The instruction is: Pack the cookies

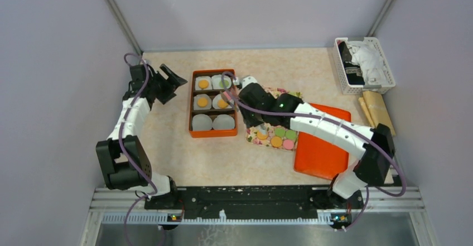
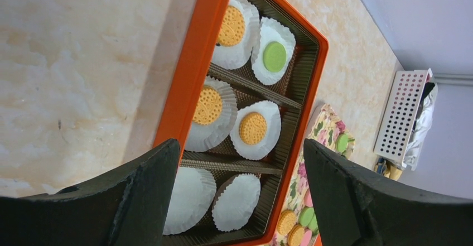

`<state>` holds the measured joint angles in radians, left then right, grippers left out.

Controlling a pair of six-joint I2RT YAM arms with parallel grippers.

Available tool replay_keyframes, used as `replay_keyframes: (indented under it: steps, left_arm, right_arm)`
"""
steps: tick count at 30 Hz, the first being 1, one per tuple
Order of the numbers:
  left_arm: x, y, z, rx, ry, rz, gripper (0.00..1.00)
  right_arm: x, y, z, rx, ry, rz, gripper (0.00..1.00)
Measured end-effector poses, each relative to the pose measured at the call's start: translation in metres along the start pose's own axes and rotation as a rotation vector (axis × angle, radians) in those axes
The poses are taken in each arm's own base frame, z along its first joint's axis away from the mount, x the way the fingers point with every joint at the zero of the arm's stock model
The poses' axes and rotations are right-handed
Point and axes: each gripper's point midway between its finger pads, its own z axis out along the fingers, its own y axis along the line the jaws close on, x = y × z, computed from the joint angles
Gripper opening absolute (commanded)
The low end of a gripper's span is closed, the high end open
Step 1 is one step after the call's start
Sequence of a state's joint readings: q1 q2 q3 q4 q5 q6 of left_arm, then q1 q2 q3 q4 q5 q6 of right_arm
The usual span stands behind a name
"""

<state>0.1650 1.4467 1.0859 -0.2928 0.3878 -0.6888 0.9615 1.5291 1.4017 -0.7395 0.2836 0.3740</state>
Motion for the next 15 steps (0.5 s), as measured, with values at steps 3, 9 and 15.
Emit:
replay_keyframes:
  steps: [3, 9, 15]
  left_arm:
    - [-0.004, 0.007, 0.002, -0.018, -0.005, -0.022, 0.87]
    - [-0.011, 0.019, -0.001, -0.047, -0.018, -0.054, 0.87]
    - [-0.018, 0.028, -0.004, -0.064, -0.035, -0.075, 0.87]
  right_arm:
    - [0.003, 0.028, 0.004, -0.043, 0.014, -0.063, 0.14]
    - [0.022, 0.075, 0.019, -0.106, 0.07, -0.174, 0.14]
    - [0.034, 0.105, 0.027, -0.18, 0.107, -0.214, 0.14]
